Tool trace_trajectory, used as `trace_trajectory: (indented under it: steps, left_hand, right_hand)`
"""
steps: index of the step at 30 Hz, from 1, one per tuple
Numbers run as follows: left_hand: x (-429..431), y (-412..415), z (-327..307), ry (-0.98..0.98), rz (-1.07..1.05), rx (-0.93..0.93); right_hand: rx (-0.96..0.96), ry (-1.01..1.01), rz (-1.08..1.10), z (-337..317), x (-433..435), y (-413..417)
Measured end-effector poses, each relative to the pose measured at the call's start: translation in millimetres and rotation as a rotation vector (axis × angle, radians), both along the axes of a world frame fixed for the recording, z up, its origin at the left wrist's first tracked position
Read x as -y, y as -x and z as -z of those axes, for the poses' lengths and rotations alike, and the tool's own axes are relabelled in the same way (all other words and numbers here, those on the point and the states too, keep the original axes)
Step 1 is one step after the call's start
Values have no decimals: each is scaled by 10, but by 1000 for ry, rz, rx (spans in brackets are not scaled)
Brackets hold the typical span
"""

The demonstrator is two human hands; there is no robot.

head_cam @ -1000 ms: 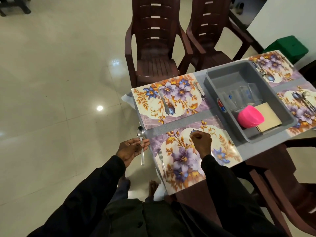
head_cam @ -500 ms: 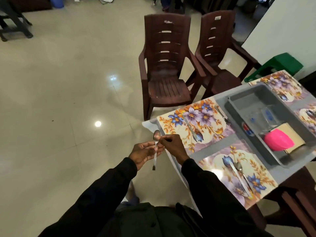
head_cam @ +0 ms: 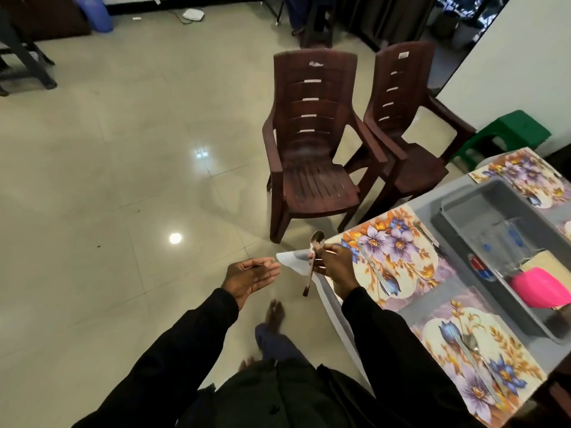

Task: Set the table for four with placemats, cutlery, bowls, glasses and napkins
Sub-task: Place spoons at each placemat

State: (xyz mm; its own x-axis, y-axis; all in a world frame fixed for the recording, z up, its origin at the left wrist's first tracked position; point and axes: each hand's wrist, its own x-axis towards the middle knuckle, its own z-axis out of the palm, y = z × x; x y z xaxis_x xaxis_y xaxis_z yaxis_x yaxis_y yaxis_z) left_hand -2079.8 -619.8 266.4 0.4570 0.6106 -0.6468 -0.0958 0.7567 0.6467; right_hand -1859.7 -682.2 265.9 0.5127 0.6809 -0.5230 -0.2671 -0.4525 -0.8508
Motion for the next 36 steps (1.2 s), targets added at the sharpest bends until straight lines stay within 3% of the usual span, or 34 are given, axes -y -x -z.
trace_trajectory:
  steps: [12, 17, 26, 36]
  left_hand:
    - [-1709, -755, 50, -62, 55, -71]
    - [-2252, -1356, 10, -100, 148, -72]
    - [-2657, -2526, 83, -102, 506, -42]
    - [-2838, -3557, 391, -34, 1005, -90]
  right_hand:
    - [-284, -52, 228, 272, -959, -840]
    - [-246, -40, 346, 375, -1247, -1274]
    - [-180, -2, 681, 505, -1116, -1654]
    - [-139, 247, 1182, 842, -669, -1263]
